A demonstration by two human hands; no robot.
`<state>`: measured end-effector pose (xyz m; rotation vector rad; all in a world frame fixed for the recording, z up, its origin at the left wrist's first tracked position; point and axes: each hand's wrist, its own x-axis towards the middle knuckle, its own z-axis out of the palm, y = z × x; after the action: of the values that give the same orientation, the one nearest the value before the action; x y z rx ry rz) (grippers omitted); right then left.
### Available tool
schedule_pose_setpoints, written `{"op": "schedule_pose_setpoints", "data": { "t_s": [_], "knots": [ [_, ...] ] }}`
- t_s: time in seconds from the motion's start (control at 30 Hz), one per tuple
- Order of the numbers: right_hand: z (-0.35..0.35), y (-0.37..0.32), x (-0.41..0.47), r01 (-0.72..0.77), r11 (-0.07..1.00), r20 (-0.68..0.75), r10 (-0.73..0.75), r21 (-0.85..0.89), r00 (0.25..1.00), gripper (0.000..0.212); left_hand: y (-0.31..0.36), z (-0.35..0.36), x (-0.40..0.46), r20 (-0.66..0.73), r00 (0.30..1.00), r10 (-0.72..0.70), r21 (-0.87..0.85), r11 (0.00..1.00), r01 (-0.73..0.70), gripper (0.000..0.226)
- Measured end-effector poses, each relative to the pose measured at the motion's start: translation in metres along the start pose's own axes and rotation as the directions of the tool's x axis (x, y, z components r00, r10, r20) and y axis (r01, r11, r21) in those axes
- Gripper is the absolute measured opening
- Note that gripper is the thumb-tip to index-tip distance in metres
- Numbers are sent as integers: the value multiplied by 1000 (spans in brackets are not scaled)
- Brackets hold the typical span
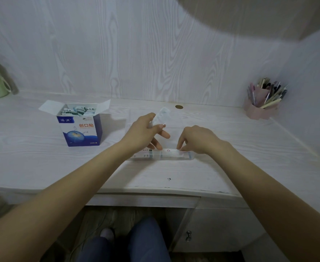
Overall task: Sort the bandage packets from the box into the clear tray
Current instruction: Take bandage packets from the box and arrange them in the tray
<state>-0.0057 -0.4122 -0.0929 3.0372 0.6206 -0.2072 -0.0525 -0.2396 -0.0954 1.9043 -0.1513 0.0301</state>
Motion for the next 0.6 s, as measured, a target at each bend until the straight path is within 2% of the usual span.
{"op": "schedule_pose_setpoints", "data": {
  "t_s": [0.17,0.47,0.6],
  "knots": [
    [-2,-1,3,27,999,19,-28,42,999,12,-2,-2,1,3,1000,0,14,1000,0,4],
    [-4,-4,3,26,1000,39,-26,-7,999,12,1,4,6,27,1000,15,113,993,-18,2],
    [-7,-2,3,-12,998,46,9,65,999,22,-2,6,10,44,999,0,190,982,-9,8]
  ]
}}
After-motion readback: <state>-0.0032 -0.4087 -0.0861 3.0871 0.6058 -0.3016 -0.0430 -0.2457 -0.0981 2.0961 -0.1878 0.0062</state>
